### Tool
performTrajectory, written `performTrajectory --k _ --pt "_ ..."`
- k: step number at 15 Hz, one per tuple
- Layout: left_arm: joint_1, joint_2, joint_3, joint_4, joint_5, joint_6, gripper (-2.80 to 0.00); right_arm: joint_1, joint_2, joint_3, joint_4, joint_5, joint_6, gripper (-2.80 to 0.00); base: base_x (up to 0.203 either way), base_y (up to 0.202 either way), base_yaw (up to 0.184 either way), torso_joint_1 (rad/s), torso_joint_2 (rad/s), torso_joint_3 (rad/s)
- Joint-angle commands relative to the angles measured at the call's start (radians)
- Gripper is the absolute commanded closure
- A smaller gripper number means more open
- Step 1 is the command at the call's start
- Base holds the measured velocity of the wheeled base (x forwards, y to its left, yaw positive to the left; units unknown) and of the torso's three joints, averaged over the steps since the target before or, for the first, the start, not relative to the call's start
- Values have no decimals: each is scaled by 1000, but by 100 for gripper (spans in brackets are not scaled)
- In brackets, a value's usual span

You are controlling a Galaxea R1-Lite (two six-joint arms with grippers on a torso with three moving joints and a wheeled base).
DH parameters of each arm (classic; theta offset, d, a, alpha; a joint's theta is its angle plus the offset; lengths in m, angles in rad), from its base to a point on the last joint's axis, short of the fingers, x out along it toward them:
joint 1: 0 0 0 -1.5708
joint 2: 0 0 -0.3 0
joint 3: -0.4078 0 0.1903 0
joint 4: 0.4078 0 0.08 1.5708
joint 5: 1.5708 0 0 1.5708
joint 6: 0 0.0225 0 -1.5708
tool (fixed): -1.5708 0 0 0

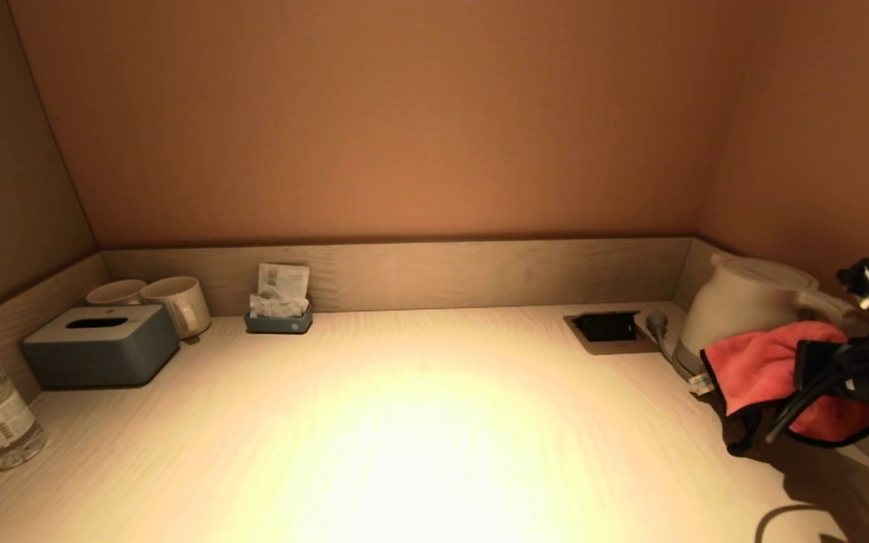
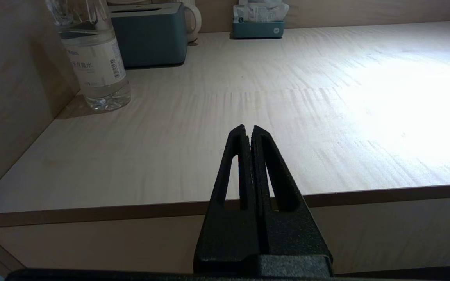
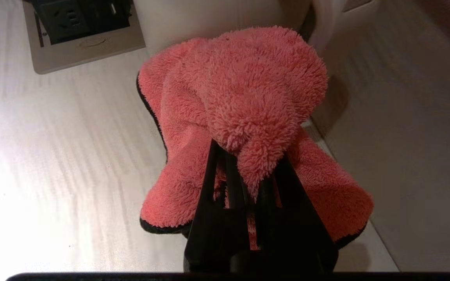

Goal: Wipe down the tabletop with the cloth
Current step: Place the tablecloth

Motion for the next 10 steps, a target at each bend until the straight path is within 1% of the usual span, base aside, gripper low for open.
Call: performTrajectory --k 1,4,6,8,10 --pt "1 1 0 0 0 0 0 -3 14 6 -3 14 -1 0 0 0 0 0 0 0" --pt "0 1 0 0 0 0 0 -3 11 40 -5 16 -4 0 0 0 0 0 0 0" --pt "1 1 0 0 0 1 0 -3 -15 97 -40 18 -19 0 0 0 0 0 0 0" --pt "1 1 0 0 0 1 0 -3 -45 126 -79 20 -32 0 0 0 0 0 0 0" --pt "1 0 -1 0 0 0 0 -3 -69 143 -79 20 -34 0 0 0 0 0 0 0"
